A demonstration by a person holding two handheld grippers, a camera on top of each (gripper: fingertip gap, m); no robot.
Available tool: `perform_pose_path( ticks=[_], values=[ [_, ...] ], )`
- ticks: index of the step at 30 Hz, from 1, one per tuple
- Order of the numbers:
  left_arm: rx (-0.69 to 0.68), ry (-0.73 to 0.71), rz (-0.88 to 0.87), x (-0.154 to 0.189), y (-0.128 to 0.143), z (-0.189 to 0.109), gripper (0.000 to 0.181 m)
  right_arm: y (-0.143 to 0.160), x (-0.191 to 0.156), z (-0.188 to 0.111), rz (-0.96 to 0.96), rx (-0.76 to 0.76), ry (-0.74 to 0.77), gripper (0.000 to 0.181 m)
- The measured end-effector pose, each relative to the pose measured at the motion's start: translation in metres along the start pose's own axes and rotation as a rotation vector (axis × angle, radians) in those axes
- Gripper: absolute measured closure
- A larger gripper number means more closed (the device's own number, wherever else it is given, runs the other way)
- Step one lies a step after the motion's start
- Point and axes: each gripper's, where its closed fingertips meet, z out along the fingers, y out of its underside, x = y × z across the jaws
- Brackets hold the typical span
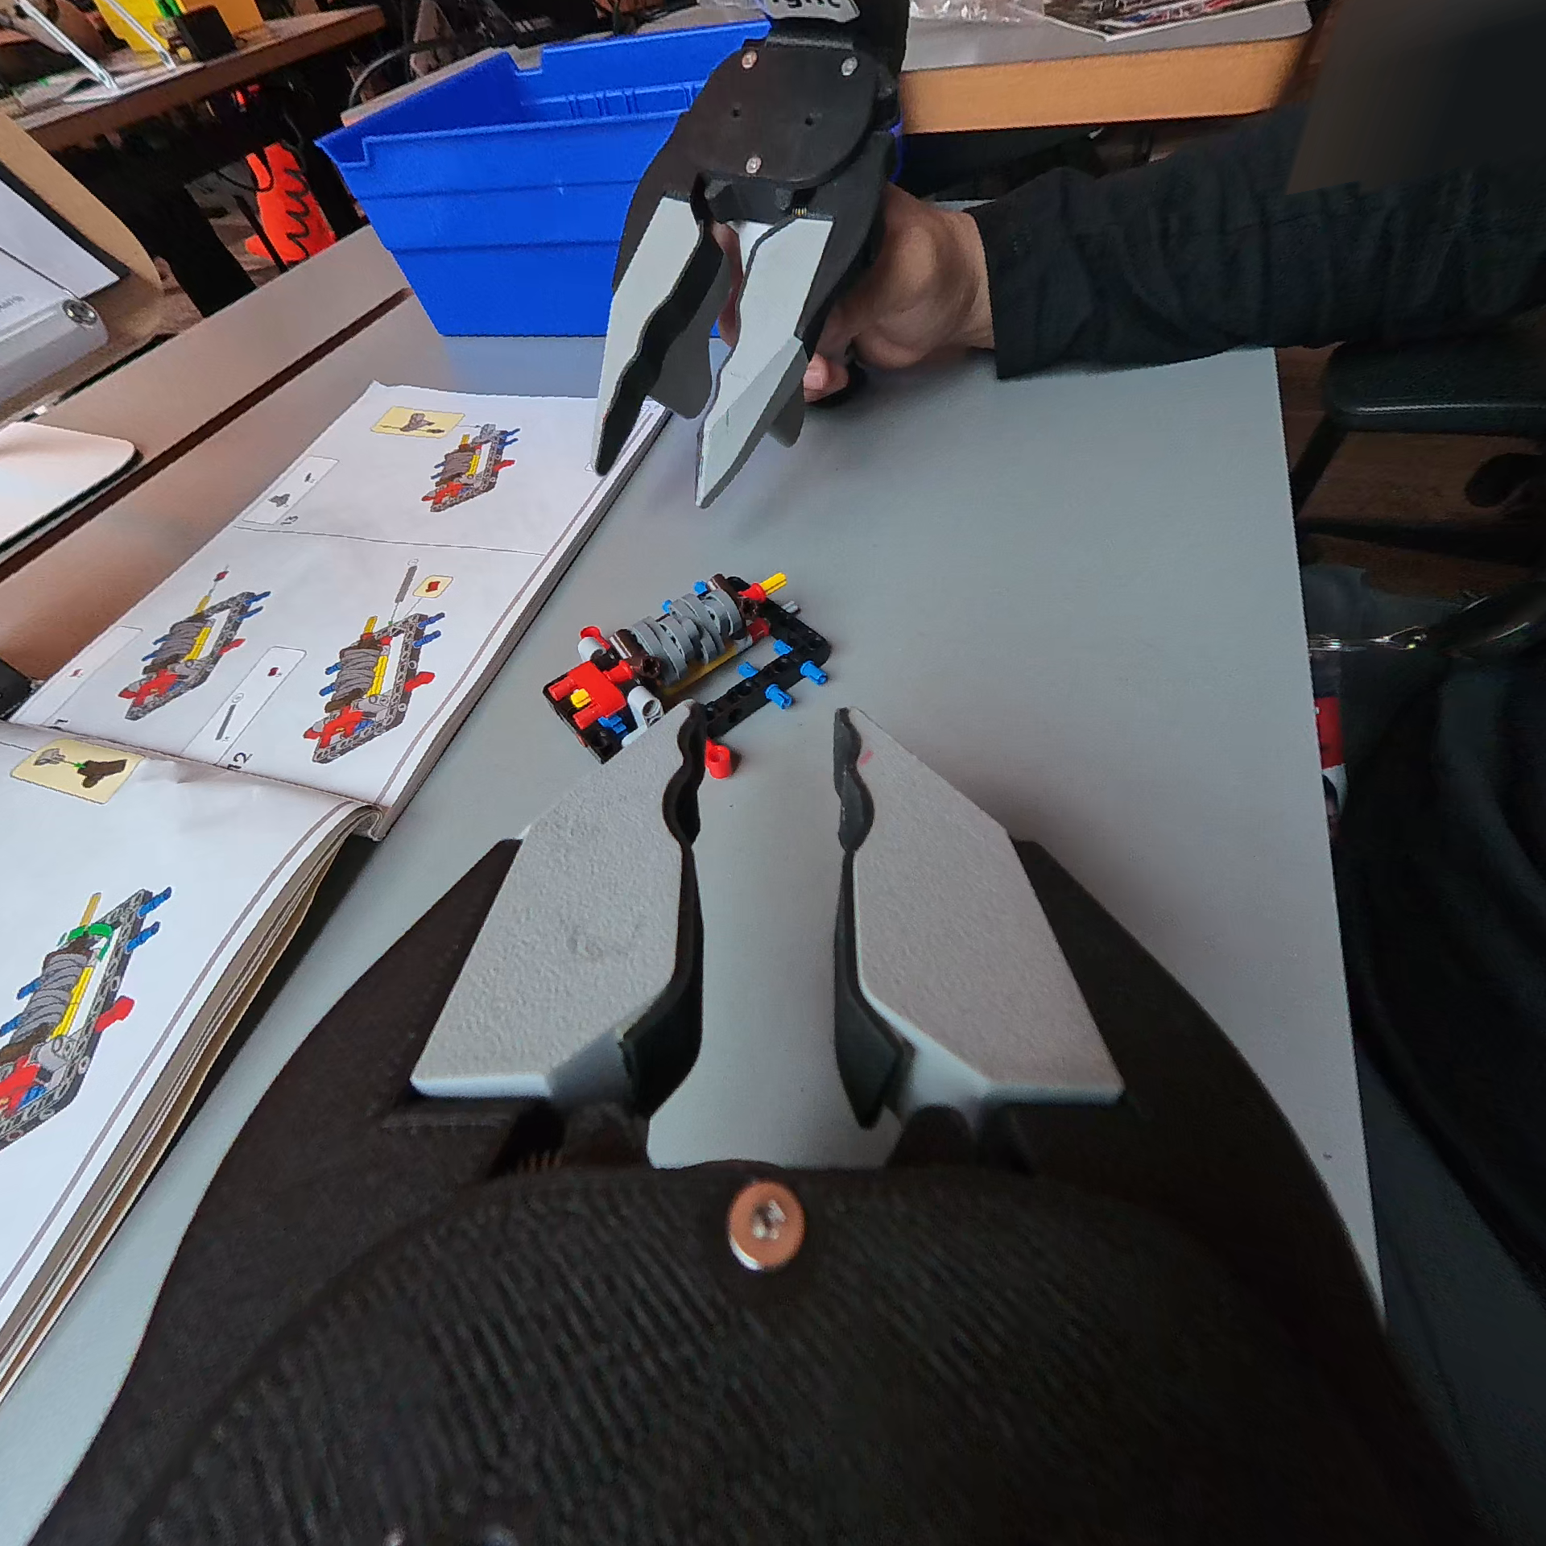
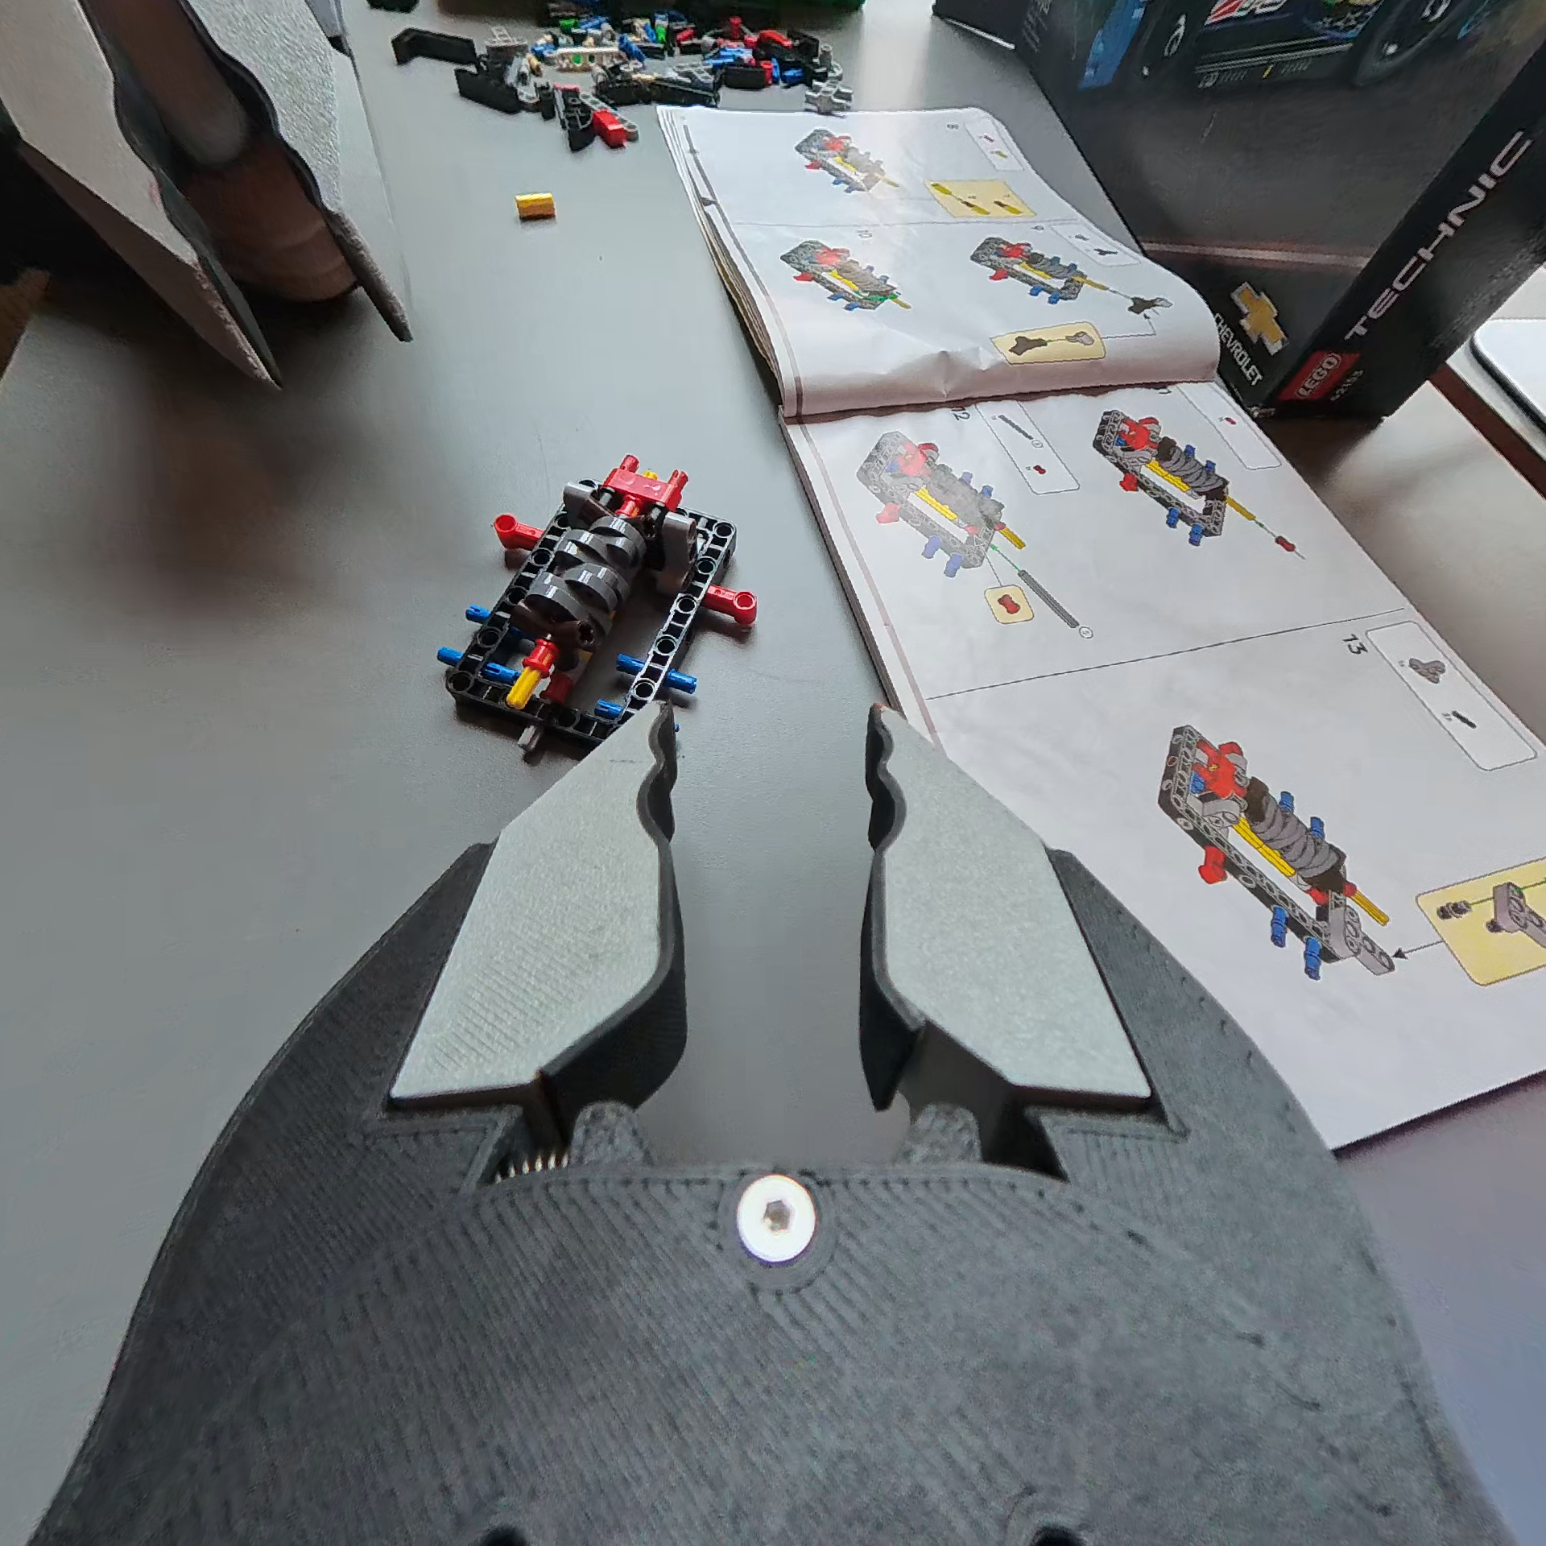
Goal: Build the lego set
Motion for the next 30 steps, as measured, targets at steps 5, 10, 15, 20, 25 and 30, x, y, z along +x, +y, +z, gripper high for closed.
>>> perform_pose_path(
  ticks=[5, 10, 15, 20, 25, 30],
  values=[
    [-0.012, 0.012, 0.002, 0.001, 0.001, 0.001, 0.153, 0.000, 0.000, 0.000, -0.001, 0.002, 0.002, 0.139],
    [-0.026, 0.021, 0.019, 0.004, 0.003, 0.003, 0.153, -0.001, 0.000, 0.001, -0.009, 0.001, 0.003, 0.139],
    [-0.020, 0.038, 0.026, 0.007, 0.002, 0.002, 0.153, -0.002, -0.001, 0.001, -0.013, 0.011, -0.002, 0.139],
    [-0.002, 0.041, 0.022, 0.007, 0.000, 0.000, 0.153, -0.005, -0.001, -0.001, -0.025, 0.034, 0.003, 0.139],
    [0.007, 0.044, 0.017, 0.007, -0.001, -0.001, 0.152, -0.006, -0.002, -0.002, -0.020, 0.041, -0.006, 0.136],
    [0.018, 0.056, 0.025, 0.009, -0.002, -0.002, 0.153, -0.012, -0.007, -0.006, -0.026, 0.093, -0.039, 0.126]
  ],
)
